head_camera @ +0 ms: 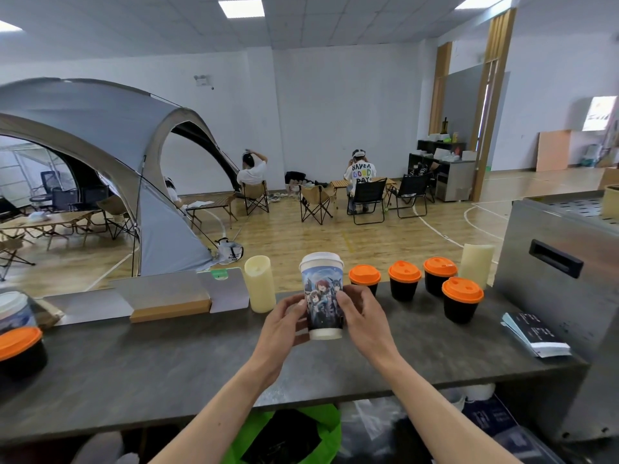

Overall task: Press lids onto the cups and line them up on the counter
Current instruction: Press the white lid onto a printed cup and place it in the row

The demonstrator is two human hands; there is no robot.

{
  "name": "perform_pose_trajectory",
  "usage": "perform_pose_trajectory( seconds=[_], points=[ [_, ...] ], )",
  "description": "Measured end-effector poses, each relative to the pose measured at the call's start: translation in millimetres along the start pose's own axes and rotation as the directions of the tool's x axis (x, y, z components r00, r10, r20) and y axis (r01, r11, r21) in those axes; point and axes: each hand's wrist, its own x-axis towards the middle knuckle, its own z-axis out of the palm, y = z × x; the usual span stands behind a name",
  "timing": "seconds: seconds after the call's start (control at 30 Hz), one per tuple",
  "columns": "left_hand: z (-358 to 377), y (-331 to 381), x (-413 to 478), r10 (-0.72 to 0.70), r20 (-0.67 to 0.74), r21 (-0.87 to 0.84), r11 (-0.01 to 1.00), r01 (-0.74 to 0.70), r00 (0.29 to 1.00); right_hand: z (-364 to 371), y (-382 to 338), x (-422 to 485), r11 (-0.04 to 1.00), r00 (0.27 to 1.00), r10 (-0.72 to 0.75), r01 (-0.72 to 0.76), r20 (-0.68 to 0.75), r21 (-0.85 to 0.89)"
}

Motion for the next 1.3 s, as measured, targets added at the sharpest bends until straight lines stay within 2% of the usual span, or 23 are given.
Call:
perform_pose_trajectory(
  seconds=[0.13,0.43,0.67,0.8,1.0,1.3],
  points=[
    [1,2,-5,0.009,0.004,-0.060,0.998,-0.009,1.000,-2,0,-2,0.999,0.999,-0.019,0.017,-0.037,-0.045],
    [4,9,-14,0.065,0.038,-0.081,0.995,-0.061,0.997,-2,-8,-13,1.000,0.999,-0.019,0.019,-0.044,0.000],
    [1,5,-12,0.057,-0.071,-0.025,0.998,-0.059,0.996,-1,-8,-17,0.998,0.995,-0.063,0.061,-0.080,-0.025],
    [2,5,-12,0.083,-0.081,-0.045,0.995,-0.086,0.993,-1,-7,-19,0.998,0.996,-0.056,0.053,-0.073,-0.043],
    [3,7,-14,0.122,-0.123,-0.057,0.990,-0.130,0.985,-2,-10,-25,0.998,0.999,-0.013,0.016,-0.041,0.060],
    [9,-2,-13,0.167,-0.106,-0.028,0.985,-0.170,0.980,-9,3,-21,0.999,0.999,-0.030,0.029,-0.045,-0.024]
  ],
)
